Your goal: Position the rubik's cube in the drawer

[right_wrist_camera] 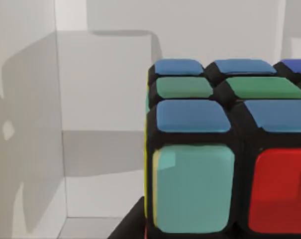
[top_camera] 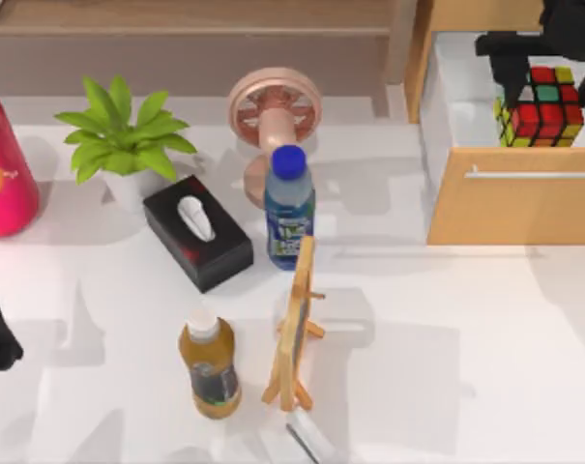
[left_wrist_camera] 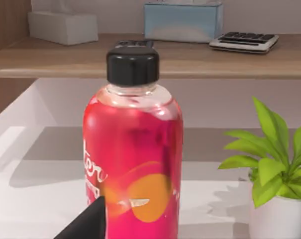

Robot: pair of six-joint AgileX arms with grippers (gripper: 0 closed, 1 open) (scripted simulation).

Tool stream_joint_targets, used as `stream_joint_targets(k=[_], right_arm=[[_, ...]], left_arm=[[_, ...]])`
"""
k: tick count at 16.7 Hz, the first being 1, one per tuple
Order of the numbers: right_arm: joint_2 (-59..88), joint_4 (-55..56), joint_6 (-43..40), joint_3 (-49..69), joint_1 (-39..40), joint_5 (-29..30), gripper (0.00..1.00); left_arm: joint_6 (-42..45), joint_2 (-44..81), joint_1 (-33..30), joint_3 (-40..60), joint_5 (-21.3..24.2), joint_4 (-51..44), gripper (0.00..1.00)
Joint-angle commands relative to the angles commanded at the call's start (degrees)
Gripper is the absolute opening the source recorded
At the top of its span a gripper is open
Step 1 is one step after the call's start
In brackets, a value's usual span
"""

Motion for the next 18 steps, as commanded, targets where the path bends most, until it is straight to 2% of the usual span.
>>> stream_joint_targets(k=[4, 9, 18], right_arm=[[6.12, -2.58, -1.13, 1.06, -1.47, -0.55, 0.0], [6.37, -2.7, -1.17, 1.09, -1.5, -0.58, 0.0], [6.37, -2.7, -1.17, 1.09, -1.5, -0.58, 0.68]], left_arm=[[0.0, 0.0, 0.0, 0.0, 0.0, 0.0, 1.0], [0.0, 0.0, 0.0, 0.0, 0.0, 0.0, 1.0], [0.0, 0.0, 0.0, 0.0, 0.0, 0.0, 1.0]])
